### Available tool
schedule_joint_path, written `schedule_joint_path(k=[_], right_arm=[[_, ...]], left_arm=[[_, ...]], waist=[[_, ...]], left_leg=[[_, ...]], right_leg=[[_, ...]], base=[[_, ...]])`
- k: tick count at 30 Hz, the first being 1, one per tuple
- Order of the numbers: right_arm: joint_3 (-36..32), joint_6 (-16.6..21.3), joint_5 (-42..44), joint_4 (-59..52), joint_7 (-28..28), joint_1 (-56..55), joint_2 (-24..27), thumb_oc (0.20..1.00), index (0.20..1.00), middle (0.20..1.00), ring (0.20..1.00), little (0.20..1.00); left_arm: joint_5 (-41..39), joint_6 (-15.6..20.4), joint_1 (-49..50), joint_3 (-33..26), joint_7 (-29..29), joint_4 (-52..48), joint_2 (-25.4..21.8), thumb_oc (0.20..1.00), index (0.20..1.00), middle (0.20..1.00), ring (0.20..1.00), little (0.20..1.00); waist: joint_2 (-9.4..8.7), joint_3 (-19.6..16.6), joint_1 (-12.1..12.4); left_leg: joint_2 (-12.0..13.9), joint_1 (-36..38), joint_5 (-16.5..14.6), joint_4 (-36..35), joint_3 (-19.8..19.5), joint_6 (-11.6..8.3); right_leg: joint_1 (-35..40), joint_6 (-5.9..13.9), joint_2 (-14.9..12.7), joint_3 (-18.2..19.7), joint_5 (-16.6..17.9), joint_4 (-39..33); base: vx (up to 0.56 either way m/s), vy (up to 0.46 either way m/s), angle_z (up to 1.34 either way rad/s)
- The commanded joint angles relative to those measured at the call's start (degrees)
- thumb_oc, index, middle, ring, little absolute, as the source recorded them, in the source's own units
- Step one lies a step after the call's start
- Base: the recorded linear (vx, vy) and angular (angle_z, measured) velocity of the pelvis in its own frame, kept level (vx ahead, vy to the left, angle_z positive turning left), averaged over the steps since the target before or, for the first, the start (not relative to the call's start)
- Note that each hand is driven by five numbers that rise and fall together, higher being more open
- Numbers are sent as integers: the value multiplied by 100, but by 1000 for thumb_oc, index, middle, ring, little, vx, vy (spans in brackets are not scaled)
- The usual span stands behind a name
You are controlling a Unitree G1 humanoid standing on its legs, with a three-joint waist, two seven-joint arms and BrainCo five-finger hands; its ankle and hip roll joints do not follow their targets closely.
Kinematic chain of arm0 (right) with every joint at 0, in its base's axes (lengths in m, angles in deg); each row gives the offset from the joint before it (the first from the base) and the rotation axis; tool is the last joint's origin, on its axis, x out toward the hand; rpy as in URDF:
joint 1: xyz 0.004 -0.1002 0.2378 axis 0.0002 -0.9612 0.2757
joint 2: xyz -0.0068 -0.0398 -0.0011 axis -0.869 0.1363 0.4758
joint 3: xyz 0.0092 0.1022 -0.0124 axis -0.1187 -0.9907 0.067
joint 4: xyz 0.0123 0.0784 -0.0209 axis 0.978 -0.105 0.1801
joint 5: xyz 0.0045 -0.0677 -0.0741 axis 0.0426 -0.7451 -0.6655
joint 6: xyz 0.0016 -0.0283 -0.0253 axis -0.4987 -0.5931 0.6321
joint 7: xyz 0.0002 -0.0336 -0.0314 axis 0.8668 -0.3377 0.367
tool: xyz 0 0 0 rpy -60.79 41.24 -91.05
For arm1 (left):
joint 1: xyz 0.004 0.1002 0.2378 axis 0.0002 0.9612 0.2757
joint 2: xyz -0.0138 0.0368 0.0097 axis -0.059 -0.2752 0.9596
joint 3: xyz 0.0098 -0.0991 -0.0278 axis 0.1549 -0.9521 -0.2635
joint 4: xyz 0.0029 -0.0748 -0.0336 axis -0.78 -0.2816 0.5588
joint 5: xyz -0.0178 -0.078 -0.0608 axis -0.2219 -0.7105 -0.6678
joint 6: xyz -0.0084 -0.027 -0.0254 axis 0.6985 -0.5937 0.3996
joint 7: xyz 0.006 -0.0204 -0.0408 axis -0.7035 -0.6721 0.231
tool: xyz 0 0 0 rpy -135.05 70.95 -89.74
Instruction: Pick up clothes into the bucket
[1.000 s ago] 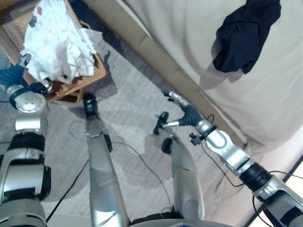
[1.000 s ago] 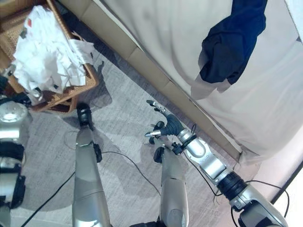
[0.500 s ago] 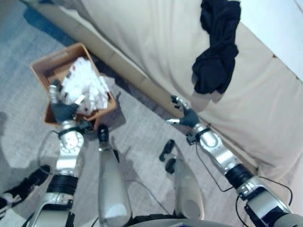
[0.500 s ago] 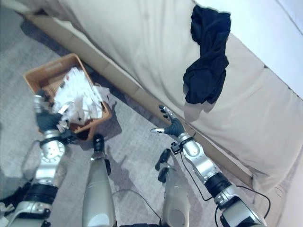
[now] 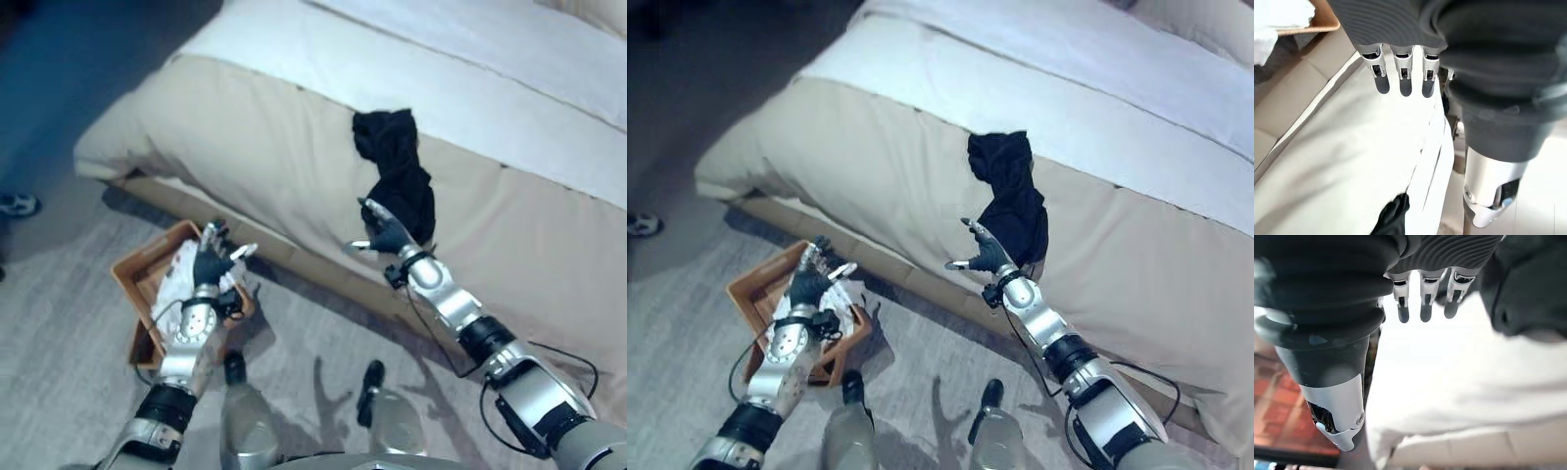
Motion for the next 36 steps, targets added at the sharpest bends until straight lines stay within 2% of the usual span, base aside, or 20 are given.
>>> schedule_joint_path(k=[1,2,3,4,5,7,8,9,10,11,13,15,17,19,23,26,29,32,34,36], right_arm=[[-229,165,-38,-223,-138,114,-263,1000,1000,1000,1000,1000],[-230,165,-38,-224,-137,114,-263,1000,1000,1000,1000,1000],[-216,169,-29,-293,-120,72,-256,1000,1000,1000,1000,1000],[-225,177,-32,-310,-110,45,-254,1000,1000,1000,1000,1000],[-260,150,-63,-291,-68,-70,-216,1000,1000,1000,1000,1000],[-293,144,-50,-234,-52,-104,-187,1000,1000,1000,1000,1000],[-351,123,-6,-234,20,-189,-152,1000,1000,1000,1000,1000],[-350,121,-6,-239,21,-198,-152,1000,1000,1000,1000,1000],[-396,147,-70,-237,23,-260,-146,1000,1000,1000,1000,1000],[-422,141,-113,-241,33,-243,-157,1000,1000,1000,1000,1000],[-503,108,-279,-284,90,-296,-184,1000,1000,1000,1000,1000],[-544,102,-293,-339,146,-324,-218,1000,1000,1000,1000,1000],[-537,77,-391,-323,190,-248,-247,1000,1000,1000,1000,1000],[-537,58,-391,-296,167,-175,-283,1000,1000,1000,1000,1000],[-505,49,-335,35,50,142,-299,1000,1000,1000,1000,1000],[-449,62,-447,504,-67,642,-71,1000,1000,1000,1000,1000],[-479,82,-460,1060,-342,1319,288,1000,1000,1000,1000,1000],[-504,26,-588,1565,-589,1753,459,1000,1000,1000,1000,1000],[-361,4,-652,2164,-889,2510,883,1000,1000,1000,1000,1000],[-270,10,-734,2384,-971,2708,958,1000,1000,1000,1000,1000]], left_arm=[[-177,67,229,-61,237,-213,-181,1000,1000,1000,1000,1000],[-177,65,230,-61,237,-216,-182,1000,1000,1000,1000,1000],[-188,37,329,-97,251,-282,-185,1000,1000,1000,1000,1000],[-184,13,362,-104,283,-309,-167,1000,1000,1000,1000,1000],[-93,-57,507,-142,283,-291,-151,1000,1000,1000,1000,1000],[-95,-73,578,-216,283,-274,-145,1000,1000,1000,1000,1000],[2,-135,740,-315,297,-269,-175,1000,1000,1000,1000,1000],[4,-137,751,-315,297,-275,-175,1000,1000,1000,1000,1000],[99,-139,918,-354,330,-262,-166,1000,1000,1000,1000,1000],[105,-154,1041,-402,355,-312,-156,1000,1000,1000,1000,1000],[-16,-142,1265,-524,398,-330,-105,1000,1000,1000,1000,1000],[-41,-134,1304,-560,434,-423,-132,1000,1000,1000,1000,1000],[-4,-127,1292,-578,476,-520,-243,1000,1000,1000,1000,1000],[-31,-101,1190,-553,447,-619,-289,1000,1000,1000,1000,1000],[-11,-9,888,-461,410,-831,-449,1000,1000,1000,1000,1000],[61,114,778,-400,375,-924,-597,1000,1000,1000,1000,1000],[-178,228,708,-281,349,-978,-696,1000,1000,1000,1000,1000],[-266,247,721,-220,253,-1055,-679,1000,1000,1000,1000,1000],[-335,286,609,87,262,-1195,-560,1000,1000,1000,1000,1000],[-329,289,591,142,242,-1224,-549,1000,1000,1000,1000,1000]], waist=[[-242,-143,100],[-238,-161,92],[-266,-105,191],[-285,-50,278],[-290,-66,407],[-234,-100,425],[-81,-184,529],[-96,-177,542],[57,-226,640],[93,-265,702],[75,-361,717],[39,-352,737],[-11,-316,772],[1,-226,699],[127,79,631],[133,197,768],[268,453,750],[262,579,841],[382,847,910],[452,911,923]], left_leg=[[372,-475,564,436,-730,-61],[375,-498,583,427,-739,-62],[308,-609,730,916,-1057,-31],[100,-773,795,1371,-1458,14],[-440,-1008,556,1545,-1935,62],[-541,-1108,480,1195,-1862,68],[-798,-1257,474,318,-1772,101],[-805,-1216,474,289,-1751,102],[-1056,-1354,722,-176,-1860,62],[-1170,-1344,646,-72,-1964,85],[-1223,-1197,378,37,-1887,260],[-1289,-1158,151,201,-1715,417],[-1361,-1034,4,234,-1534,591],[-1464,-936,-46,207,-1508,727],[-1557,-1123,-66,295,-1671,855],[-1549,-1377,-72,241,-1715,787],[-1521,-1776,42,8,-1817,599],[-1486,-1930,84,59,-1862,462],[-1474,-2250,283,-66,-1883,309],[-1459,-2403,345,-53,-1892,266]], right_leg=[[212,-154,318,203,-480,85],[199,-159,326,194,-460,66],[272,-257,431,286,-500,75],[352,-328,468,330,-533,73],[509,-337,467,406,-602,-1],[585,-320,495,375,-620,-41],[689,-261,627,435,-665,-129],[703,-258,611,450,-683,-120],[795,-231,732,495,-804,-66],[816,-198,725,562,-866,18],[873,-69,581,588,-932,183],[830,66,357,642,-777,556],[613,220,137,729,-370,1059],[326,252,12,848,204,1580],[-138,220,66,1090,622,2239],[-119,249,-125,888,557,1482],[-777,264,-74,871,299,-55],[-735,307,-66,652,311,-290],[-898,301,-22,511,317,-505],[-1030,304,-10,489,328,-433]], base=[[84,-212,-43],[58,-228,-35],[4,-195,-36],[91,-286,-42],[141,-198,-39],[203,-38,-22],[197,46,1],[359,88,-31],[261,67,-111],[361,121,-150],[300,151,-65],[251,153,-3],[208,130,-46],[145,128,-43],[24,48,7],[-54,-121,22],[-75,-102,1],[21,-99,18],[-123,-95,10],[-61,-46,17]])
